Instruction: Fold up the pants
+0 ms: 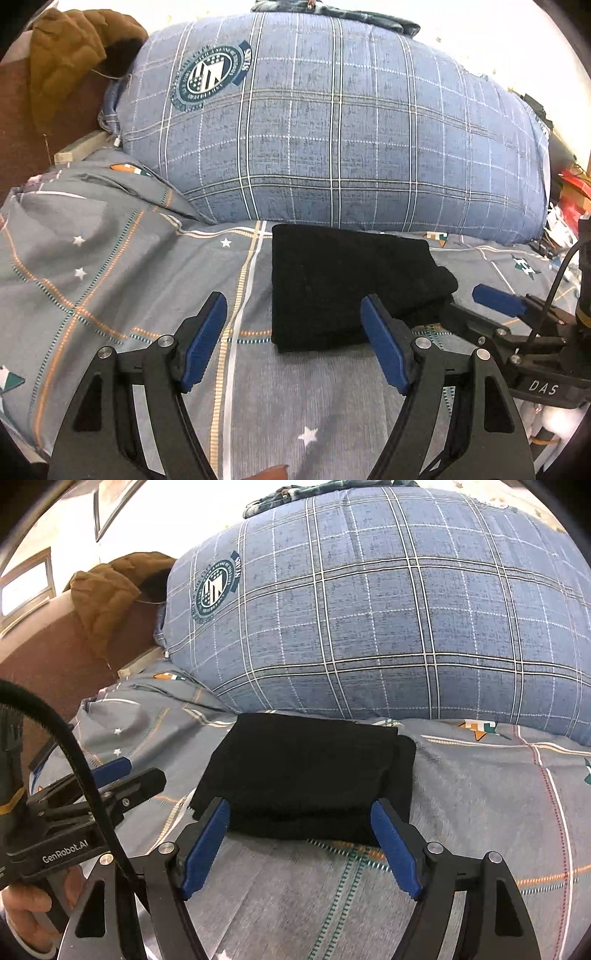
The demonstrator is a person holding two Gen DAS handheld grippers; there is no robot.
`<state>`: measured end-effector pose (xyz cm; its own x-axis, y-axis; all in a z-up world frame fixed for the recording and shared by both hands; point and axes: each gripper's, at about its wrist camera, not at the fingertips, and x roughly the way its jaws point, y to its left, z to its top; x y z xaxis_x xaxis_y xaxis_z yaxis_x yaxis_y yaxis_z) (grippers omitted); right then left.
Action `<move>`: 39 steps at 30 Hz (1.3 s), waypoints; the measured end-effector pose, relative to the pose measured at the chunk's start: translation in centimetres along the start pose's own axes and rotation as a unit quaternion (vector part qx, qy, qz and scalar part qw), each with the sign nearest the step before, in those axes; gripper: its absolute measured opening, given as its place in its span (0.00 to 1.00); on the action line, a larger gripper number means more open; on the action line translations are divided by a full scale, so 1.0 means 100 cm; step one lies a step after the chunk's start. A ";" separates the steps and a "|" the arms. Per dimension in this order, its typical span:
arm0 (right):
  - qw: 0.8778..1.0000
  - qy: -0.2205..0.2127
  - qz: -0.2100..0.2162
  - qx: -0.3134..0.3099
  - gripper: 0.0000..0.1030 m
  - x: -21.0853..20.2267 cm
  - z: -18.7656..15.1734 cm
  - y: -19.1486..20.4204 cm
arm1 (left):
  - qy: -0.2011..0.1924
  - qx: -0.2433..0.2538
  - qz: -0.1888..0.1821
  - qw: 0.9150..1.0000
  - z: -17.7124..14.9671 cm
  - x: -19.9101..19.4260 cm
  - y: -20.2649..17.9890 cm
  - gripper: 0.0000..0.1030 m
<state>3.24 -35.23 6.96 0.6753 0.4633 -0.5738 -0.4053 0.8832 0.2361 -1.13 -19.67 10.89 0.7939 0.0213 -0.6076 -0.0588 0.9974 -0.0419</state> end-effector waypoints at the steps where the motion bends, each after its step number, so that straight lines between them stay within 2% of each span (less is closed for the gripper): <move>1: 1.000 0.001 0.003 0.000 0.75 -0.001 -0.001 0.001 | -0.003 -0.001 0.001 1.000 -0.001 -0.003 -0.001 0.74; 4: 1.000 -0.005 0.018 0.004 0.75 -0.007 -0.004 0.005 | -0.007 -0.004 0.003 1.000 -0.004 -0.010 -0.002 0.74; 8: 1.000 -0.012 0.018 0.015 0.75 -0.015 -0.007 0.005 | -0.003 -0.023 0.001 1.000 -0.010 -0.015 -0.002 0.74; 11: 1.000 -0.016 0.017 0.016 0.75 -0.020 -0.009 0.006 | -0.004 -0.015 0.006 1.000 -0.014 -0.018 -0.008 0.74; 20: 1.000 -0.005 0.015 0.017 0.75 -0.021 -0.013 0.007 | -0.008 -0.001 0.010 1.000 -0.021 -0.024 -0.017 0.74; 39: 1.000 0.007 0.015 0.009 0.75 -0.017 -0.015 0.013 | -0.004 -0.010 0.010 1.000 -0.023 -0.023 -0.009 0.74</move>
<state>0.64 -34.97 7.09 0.6551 0.4879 -0.5768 -0.4138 0.8705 0.2664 -4.33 -20.81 10.50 0.7968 0.0408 -0.6028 -0.0864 0.9952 -0.0469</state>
